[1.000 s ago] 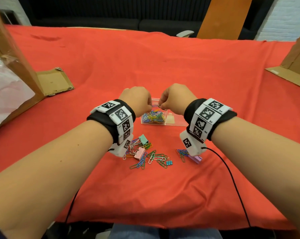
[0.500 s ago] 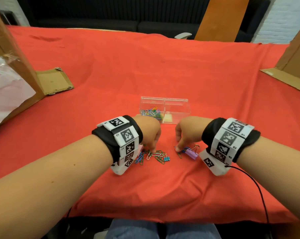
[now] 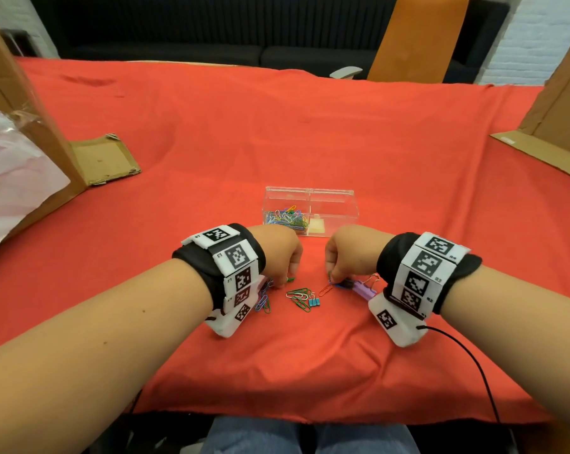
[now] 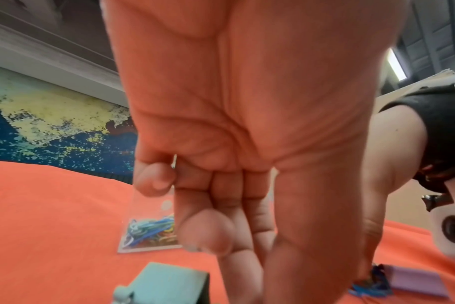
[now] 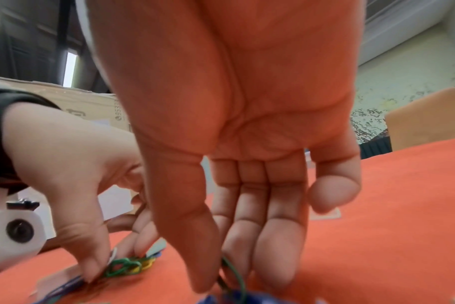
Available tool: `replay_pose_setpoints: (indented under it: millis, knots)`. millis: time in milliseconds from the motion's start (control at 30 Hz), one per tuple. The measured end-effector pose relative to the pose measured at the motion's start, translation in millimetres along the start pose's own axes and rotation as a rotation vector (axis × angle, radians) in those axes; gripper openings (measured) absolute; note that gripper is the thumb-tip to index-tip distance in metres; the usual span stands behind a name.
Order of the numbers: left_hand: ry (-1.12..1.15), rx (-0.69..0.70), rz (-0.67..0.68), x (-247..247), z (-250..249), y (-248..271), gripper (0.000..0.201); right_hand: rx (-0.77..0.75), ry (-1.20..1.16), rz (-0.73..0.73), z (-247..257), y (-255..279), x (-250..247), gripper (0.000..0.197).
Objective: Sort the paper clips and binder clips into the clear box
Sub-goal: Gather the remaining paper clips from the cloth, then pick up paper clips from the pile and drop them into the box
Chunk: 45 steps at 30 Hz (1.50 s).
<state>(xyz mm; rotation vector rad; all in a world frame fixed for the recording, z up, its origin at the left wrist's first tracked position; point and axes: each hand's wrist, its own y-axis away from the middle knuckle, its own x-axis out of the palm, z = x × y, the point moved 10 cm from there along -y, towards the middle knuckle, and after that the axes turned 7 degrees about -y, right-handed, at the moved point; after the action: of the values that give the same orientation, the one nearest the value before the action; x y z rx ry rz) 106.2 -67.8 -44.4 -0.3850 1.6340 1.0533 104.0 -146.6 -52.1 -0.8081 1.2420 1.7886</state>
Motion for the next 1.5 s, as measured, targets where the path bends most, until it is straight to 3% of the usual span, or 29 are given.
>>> replay_pose_setpoints:
  millis: [167, 467, 667, 900, 967, 1066, 1166, 1500]
  knots:
    - [0.077, -0.014, -0.110, -25, 15, 5, 0.026, -0.048, -0.095, -0.082, 8, -5, -24, 0.010]
    - [0.204, -0.147, -0.497, -81, 61, 12, 0.024, -0.168, -0.381, -0.557, 24, -22, -98, 0.011]
    - [0.220, -0.227, -0.644, -91, 76, 5, 0.021, -0.159, -0.347, -0.612, 31, -33, -100, 0.014]
    - [0.157, -0.208, -0.532, -74, 77, -3, 0.023, -0.167, -0.142, -0.493, 35, -24, -87, 0.018]
    - [0.143, -0.142, -0.450, -62, 64, -1, 0.020, -0.134, -0.046, -0.359, 30, -20, -70, 0.018]
    - [0.114, -0.001, -0.225, -33, 36, 1, 0.020, -0.049, 0.040, -0.092, 12, -16, -33, 0.015]
    - [0.067, 0.088, -0.056, -10, 10, 2, 0.024, 0.023, 0.078, 0.046, -5, -8, -11, 0.021]
    - [-0.054, 0.095, 0.018, 7, -22, -6, 0.029, 0.051, 0.153, 0.105, -7, 3, 10, 0.029]
